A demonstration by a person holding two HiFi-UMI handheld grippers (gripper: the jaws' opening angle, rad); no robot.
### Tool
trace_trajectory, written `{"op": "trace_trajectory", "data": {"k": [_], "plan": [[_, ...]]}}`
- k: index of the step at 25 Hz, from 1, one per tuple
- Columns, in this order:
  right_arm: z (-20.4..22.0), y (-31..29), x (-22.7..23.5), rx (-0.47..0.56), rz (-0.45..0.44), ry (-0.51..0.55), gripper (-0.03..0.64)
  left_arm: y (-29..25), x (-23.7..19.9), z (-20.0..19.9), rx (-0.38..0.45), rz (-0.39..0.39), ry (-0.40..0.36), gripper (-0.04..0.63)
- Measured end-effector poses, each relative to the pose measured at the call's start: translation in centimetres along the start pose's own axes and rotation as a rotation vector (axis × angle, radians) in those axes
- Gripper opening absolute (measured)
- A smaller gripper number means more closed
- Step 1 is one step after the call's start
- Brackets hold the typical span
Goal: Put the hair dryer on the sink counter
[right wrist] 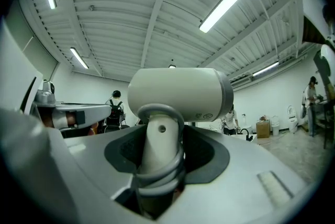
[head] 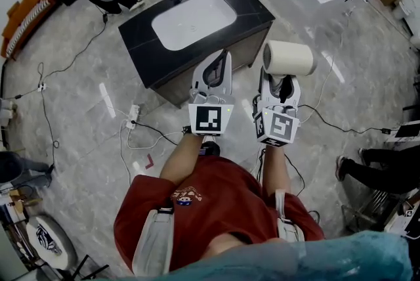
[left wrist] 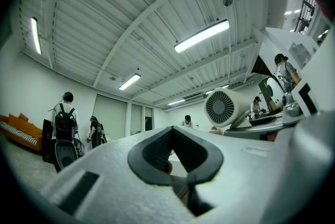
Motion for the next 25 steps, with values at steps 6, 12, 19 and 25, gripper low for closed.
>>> {"op": "trace_trajectory", "data": {"k": [6,12,19,25], "plan": [[0.5,-5.3,-0.4,-0.005,0.020,0.010,0.195,-4.1,-3.3,1.6,0.012,0.010,0.003,-0.003],[0.9,-9.8,-1.2,-0.016,0.030,0.013,0.195,-7.2,-6.8,3.0,0.009,0.001,0.020,-0.003],[1.7,-14.5,-2.6,-0.027,0.031,0.019,0.195,-10.2,-10.2,4.8,0.008,0.004,0.011,-0.003],[1.8,-16.4,-3.5,-0.028,0.024,0.024,0.195,-11.1,-11.8,5.4,0.008,-0.008,0.039,-0.003]]}}
Point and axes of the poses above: the fingertips, and each gripper's own axes: y backward along the fingers, x to its right, z out of its underside, the point moved 8 cm from there along y, backward along the fingers, and after that the axes turned 6 degrees about -y, right-handed, at the moved point
